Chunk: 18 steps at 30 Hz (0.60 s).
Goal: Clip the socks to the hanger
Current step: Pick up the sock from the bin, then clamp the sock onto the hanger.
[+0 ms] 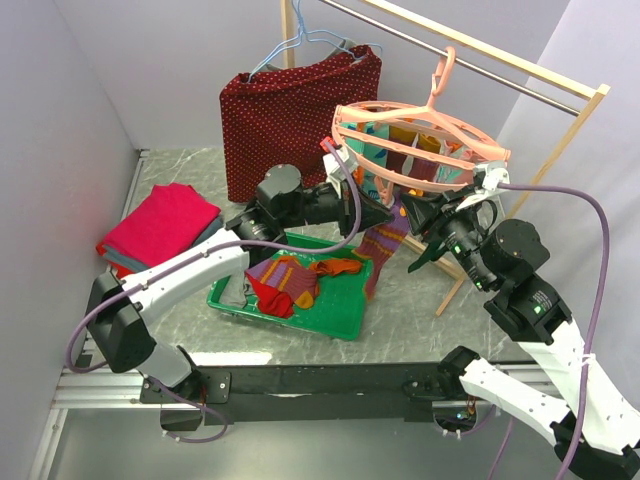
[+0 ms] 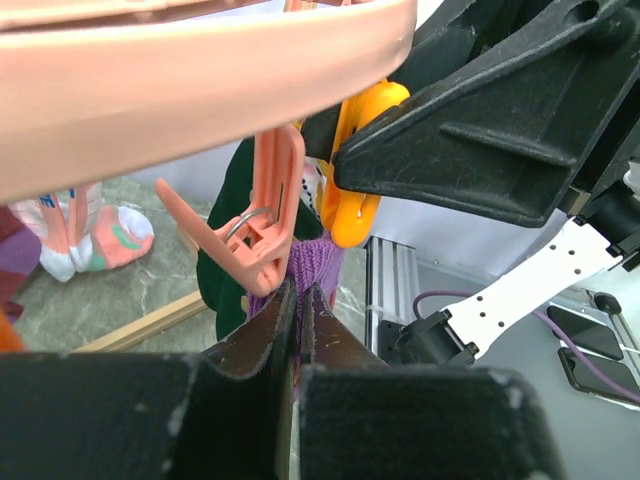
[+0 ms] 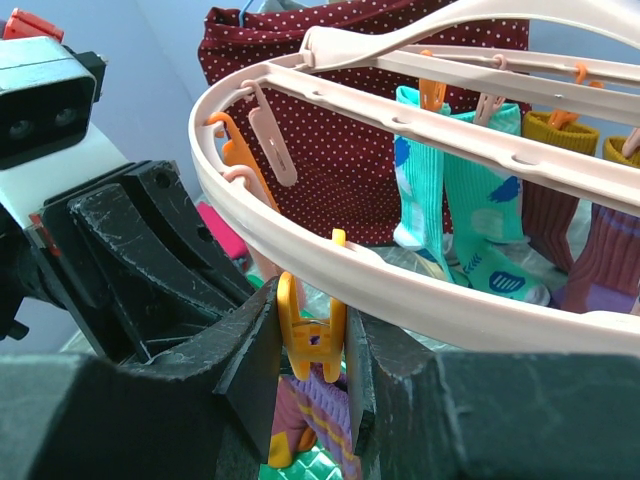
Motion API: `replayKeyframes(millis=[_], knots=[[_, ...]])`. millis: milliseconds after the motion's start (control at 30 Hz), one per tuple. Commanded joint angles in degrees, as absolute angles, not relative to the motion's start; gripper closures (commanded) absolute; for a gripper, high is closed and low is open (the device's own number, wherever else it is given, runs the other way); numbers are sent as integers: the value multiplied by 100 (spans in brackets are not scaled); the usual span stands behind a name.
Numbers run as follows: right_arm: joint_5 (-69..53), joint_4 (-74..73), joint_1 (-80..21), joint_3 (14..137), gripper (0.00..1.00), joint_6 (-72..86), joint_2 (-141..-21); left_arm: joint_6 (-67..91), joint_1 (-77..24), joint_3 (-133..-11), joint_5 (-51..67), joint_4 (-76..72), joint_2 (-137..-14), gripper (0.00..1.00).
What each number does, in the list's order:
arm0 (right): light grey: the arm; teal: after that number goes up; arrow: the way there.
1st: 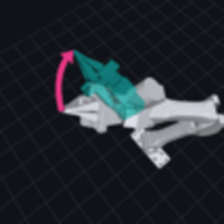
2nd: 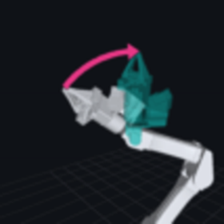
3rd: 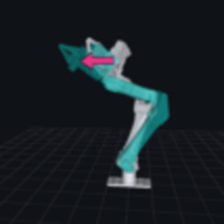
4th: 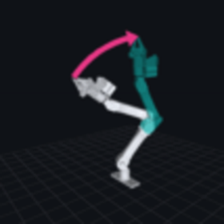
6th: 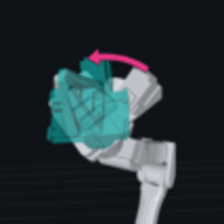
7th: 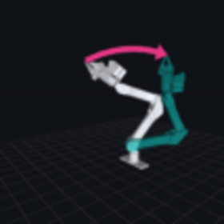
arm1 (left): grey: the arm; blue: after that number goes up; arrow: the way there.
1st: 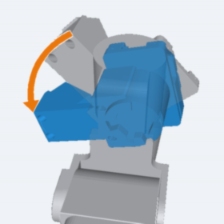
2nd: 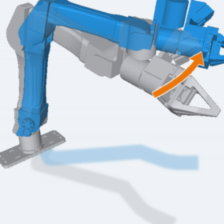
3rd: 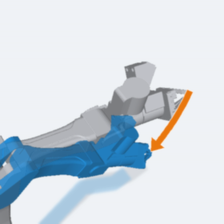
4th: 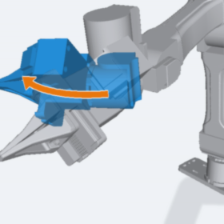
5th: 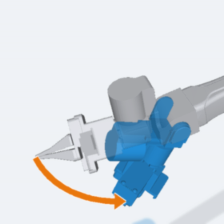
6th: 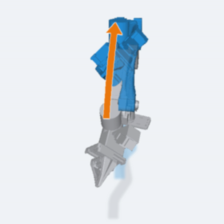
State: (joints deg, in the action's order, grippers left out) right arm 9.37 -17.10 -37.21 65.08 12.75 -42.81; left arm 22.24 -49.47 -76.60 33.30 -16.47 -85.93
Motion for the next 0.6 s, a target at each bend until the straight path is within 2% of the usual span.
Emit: replayKeyframes(millis=[0,567], knots=[[738,-1520,-3683,6416,100,1195,-4210,2329,-4975,-7972,3463,-1916,-8648,95],[554,-1512,-3612,6355,100,1187,-4175,2601,-4983,-8174,3559,-2206,-8771,94]])
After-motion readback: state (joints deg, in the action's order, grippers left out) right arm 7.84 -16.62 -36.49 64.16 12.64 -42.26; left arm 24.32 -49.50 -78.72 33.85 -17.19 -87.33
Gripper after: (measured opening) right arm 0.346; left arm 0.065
